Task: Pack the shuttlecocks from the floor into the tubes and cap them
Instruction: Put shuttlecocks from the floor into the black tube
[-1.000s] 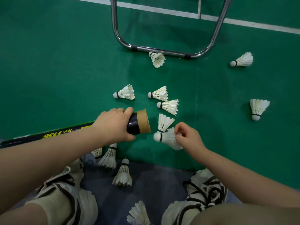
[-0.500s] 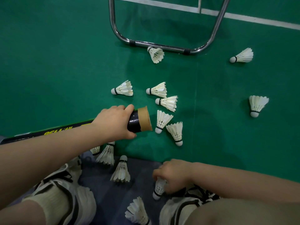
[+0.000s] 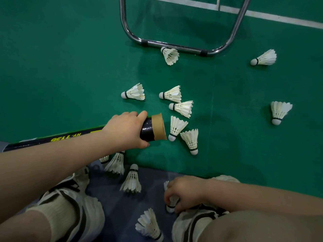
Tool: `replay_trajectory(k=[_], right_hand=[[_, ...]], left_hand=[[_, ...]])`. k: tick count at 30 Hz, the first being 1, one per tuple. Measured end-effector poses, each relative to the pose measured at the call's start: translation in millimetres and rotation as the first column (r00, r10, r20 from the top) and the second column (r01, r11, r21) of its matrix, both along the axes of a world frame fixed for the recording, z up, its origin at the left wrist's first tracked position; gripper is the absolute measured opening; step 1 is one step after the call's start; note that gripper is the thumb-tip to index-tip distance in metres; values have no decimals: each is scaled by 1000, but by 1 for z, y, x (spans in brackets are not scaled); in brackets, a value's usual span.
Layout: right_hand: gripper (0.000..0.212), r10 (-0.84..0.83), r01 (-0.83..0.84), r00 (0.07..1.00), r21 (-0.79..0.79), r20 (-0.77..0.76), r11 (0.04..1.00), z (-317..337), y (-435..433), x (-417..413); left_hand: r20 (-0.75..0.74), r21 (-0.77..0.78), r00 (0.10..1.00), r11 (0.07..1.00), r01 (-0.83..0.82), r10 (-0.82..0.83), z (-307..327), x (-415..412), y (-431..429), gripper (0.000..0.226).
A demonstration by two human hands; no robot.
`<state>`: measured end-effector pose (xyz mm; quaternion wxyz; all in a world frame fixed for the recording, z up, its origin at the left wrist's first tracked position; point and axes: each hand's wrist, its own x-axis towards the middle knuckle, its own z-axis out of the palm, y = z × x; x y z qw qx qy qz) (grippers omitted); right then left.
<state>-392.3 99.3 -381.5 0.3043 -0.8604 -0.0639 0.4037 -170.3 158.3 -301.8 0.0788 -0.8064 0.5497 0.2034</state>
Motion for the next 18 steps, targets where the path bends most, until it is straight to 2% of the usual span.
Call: replay_trajectory(k=[6, 9, 11, 13, 18], right_hand=[[23, -90, 93, 993, 31, -77, 995, -2, 0, 0], [23, -223, 224, 974, 39, -28, 974, 1, -7, 8], [21, -424, 424, 906, 55, -10, 904, 4, -17, 16], [17, -638, 639, 769, 93, -42, 763, 7, -30, 23], [16, -799, 797, 601, 87, -25, 597, 15, -49, 33]], left_hand=[[-6, 8, 1000, 1000, 7, -7, 1, 0, 0, 54], [-3, 10, 1000, 1000, 10, -10, 0, 0, 1, 55], [0, 8, 1000, 1000, 11, -11, -1, 0, 1, 56], [0, 6, 1000, 1000, 10, -10, 0, 0, 1, 57], [2, 17, 1000, 1000, 4, -4, 1, 1, 2, 57]])
